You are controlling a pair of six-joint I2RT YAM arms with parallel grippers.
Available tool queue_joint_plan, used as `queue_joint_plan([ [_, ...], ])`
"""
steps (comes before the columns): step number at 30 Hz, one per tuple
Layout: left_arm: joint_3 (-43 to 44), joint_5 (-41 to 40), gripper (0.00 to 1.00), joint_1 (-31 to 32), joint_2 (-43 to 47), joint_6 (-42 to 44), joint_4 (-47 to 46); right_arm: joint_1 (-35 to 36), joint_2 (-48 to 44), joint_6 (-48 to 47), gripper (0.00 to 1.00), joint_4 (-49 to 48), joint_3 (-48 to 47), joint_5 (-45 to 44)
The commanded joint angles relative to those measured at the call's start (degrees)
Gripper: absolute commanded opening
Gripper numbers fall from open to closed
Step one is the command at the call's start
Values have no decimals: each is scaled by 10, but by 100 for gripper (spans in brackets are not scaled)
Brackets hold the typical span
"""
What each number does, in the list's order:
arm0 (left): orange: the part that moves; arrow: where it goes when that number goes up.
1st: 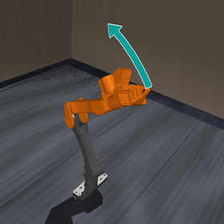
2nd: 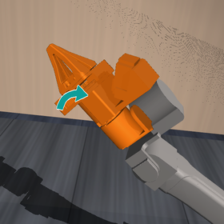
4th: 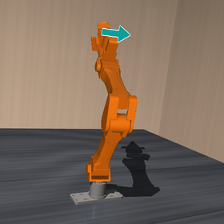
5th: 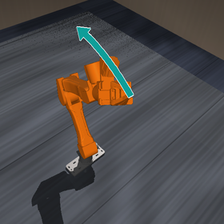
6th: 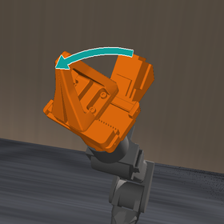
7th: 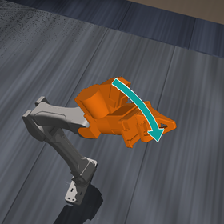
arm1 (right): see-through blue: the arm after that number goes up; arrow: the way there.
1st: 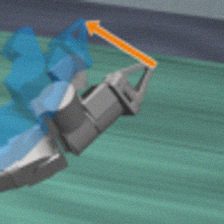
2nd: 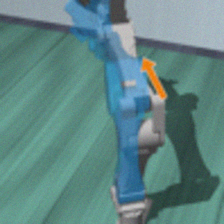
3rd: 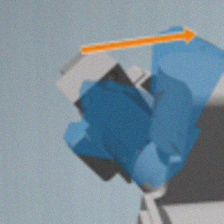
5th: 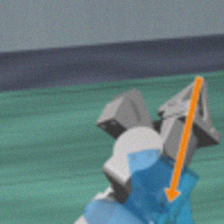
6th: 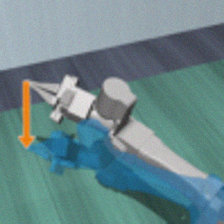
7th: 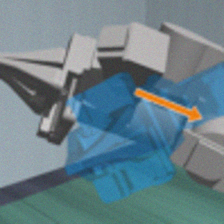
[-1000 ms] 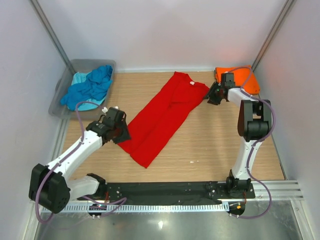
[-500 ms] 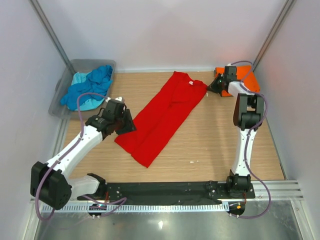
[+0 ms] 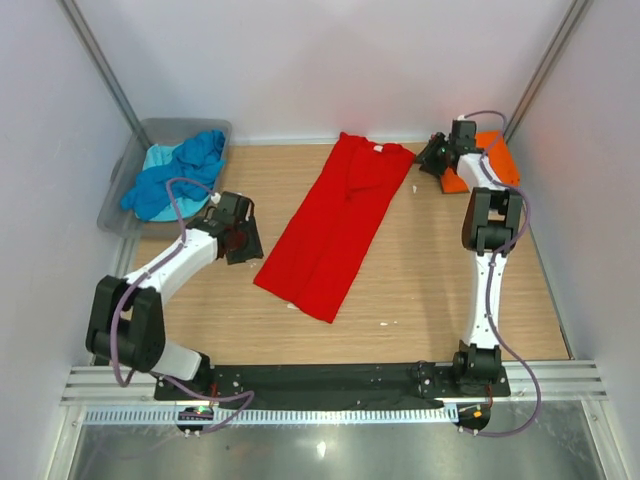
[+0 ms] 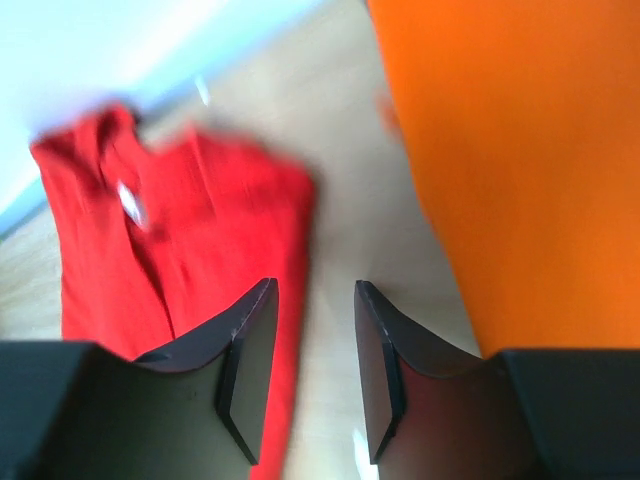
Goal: Fold and stack the t-shirts
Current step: Fold the tshirt
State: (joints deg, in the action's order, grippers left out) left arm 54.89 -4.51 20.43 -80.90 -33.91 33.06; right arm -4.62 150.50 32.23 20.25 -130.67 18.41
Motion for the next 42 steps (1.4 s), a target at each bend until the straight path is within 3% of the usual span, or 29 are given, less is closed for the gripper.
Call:
queue_joint_plan([
  [1, 21, 29, 46, -15, -48, 34, -52, -2, -138, 16, 43, -15, 146, -13],
  [3, 29, 91, 42, -15, -93, 45, -67, -2, -219, 20, 43, -21, 239, -19],
  [8, 16, 142, 28, -14, -148, 34, -67, 1, -361, 21, 43, -20, 385, -22],
  [13, -61, 115, 27, -14, -117, -6, -70, 14, -488, 5, 42, 7, 502, -14],
  [16, -113, 114, 25, -5, -95, -38, -70, 44, -554, 10, 41, 51, 566, -53],
  [23, -201, 96, 22, 108, -20, -145, -84, 229, -712, 84, 45, 53, 748, -149],
  [26, -235, 87, 22, 164, 9, -196, -91, 279, -753, 117, 45, 54, 821, -152],
  [30, -262, 81, 24, 191, 71, -227, -95, 342, -806, 134, 45, 87, 890, -166],
  [34, -264, 83, 34, 192, 132, -217, -89, 376, -845, 149, 45, 111, 937, -148],
  [42, -254, 104, 42, 192, 110, -168, -83, 426, -877, 194, 46, 96, 1001, -85],
])
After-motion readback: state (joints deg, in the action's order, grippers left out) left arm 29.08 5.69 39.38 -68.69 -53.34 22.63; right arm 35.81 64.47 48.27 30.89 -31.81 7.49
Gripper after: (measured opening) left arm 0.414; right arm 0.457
